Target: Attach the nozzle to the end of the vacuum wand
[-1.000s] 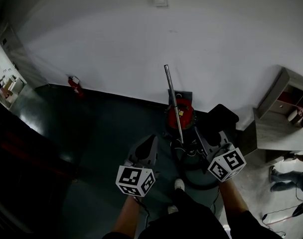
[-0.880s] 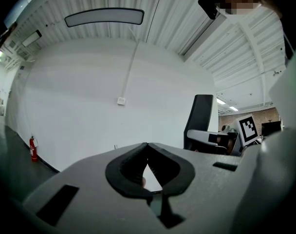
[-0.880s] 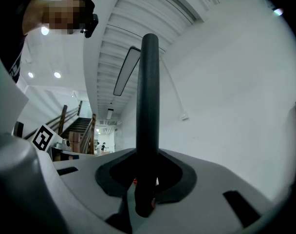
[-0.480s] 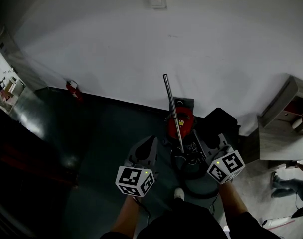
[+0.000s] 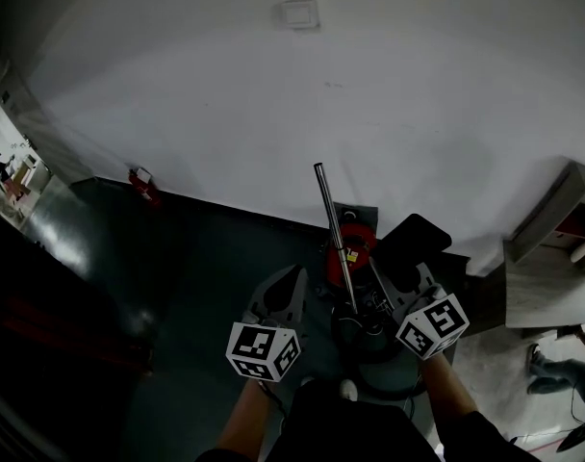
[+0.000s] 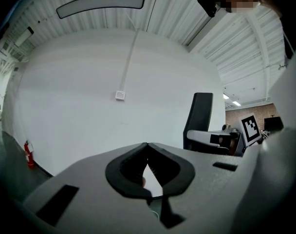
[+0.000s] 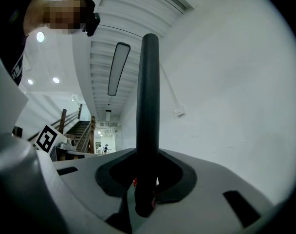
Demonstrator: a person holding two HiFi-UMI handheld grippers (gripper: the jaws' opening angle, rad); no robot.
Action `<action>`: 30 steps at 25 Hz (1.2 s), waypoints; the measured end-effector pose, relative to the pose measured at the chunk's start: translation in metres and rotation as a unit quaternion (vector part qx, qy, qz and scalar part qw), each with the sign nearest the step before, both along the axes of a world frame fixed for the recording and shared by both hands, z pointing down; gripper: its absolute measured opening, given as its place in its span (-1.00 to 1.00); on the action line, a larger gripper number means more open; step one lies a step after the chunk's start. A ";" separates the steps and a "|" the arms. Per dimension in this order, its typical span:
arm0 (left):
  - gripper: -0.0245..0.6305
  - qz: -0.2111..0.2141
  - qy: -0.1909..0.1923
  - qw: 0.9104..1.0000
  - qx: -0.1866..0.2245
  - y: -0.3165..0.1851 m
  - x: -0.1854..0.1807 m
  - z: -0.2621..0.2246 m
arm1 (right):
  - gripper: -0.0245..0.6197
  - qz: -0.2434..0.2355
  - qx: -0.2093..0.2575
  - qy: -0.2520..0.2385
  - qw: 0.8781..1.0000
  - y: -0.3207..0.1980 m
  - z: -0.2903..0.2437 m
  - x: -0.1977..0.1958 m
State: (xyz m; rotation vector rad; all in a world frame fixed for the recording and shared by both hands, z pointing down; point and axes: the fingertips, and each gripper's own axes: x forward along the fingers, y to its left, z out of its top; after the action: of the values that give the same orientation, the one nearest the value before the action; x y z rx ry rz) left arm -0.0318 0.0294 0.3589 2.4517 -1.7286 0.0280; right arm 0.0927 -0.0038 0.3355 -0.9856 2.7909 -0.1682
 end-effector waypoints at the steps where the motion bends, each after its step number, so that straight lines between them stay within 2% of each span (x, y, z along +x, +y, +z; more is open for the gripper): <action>1: -0.91 0.000 -0.001 1.000 -0.001 -0.006 -0.002 0.000 | -0.63 0.000 -0.001 0.000 1.000 -0.005 0.000 -0.002; 12: -0.91 0.024 -0.001 1.000 -0.015 -0.087 -0.024 0.025 | -0.63 0.024 -0.010 -0.006 1.000 -0.081 0.014 -0.022; 21: -0.92 0.054 0.015 0.998 -0.035 -0.178 -0.055 0.049 | -0.63 0.059 -0.016 -0.003 0.998 -0.161 0.022 -0.051; 30: -0.91 0.082 0.031 0.995 -0.056 -0.240 -0.075 0.074 | -0.63 0.085 -0.027 -0.001 0.996 -0.220 0.031 -0.075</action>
State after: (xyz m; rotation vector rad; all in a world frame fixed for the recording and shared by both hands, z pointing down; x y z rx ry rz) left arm -0.1064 -0.2107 0.4324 2.4775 -1.4564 0.0650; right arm 0.0180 -0.2241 0.3663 -1.2273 2.6962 -0.2224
